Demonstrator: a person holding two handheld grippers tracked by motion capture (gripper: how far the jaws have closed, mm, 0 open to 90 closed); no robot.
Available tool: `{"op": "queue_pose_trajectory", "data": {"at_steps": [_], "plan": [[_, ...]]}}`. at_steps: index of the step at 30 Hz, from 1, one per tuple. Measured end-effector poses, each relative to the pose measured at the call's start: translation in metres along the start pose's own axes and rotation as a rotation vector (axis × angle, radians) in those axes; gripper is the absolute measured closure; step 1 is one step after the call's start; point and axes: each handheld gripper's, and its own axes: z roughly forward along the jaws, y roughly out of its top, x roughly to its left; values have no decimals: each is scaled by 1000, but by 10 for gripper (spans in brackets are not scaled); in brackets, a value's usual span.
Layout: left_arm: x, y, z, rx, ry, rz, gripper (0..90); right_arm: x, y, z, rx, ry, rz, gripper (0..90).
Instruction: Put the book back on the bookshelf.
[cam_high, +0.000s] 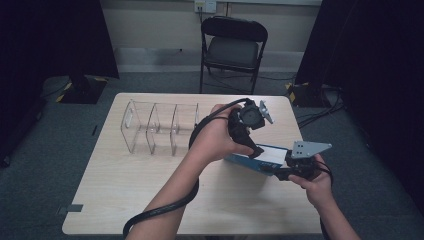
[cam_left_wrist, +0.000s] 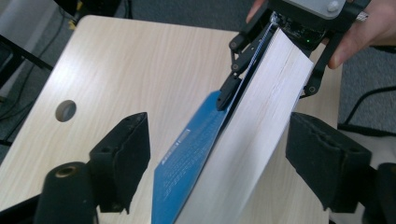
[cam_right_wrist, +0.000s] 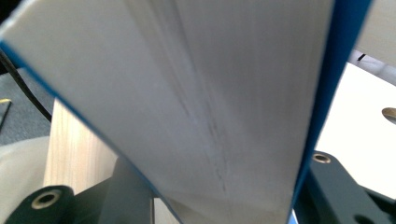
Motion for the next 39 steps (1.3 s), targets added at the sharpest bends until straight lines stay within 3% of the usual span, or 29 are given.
{"op": "queue_pose_trajectory", "data": {"at_steps": [2,4,5,12,22,30,33,36,39], "plan": [[1,-2,-2,3,1,-10,209,-2,1,-2,-13,7,38,560],[2,-6,-2,24,-2,31,188,-3,3,-4,-14,11,63,563],[2,-8,-1,31,-5,23,178,-4,4,-6,-20,13,91,572],[7,-18,-3,46,12,-10,179,-9,2,-14,-31,20,161,579],[10,-29,-4,53,25,-32,186,-16,4,-15,-29,17,151,584],[11,-44,-3,61,28,-58,188,-22,3,-16,-35,-17,145,592],[12,-49,0,68,23,-67,187,-23,2,-16,-48,-26,165,587],[11,-53,5,68,17,-72,187,-23,-2,-16,-72,-52,215,581],[11,-58,10,81,2,-79,187,-23,-2,-16,-76,-71,221,586]]}}
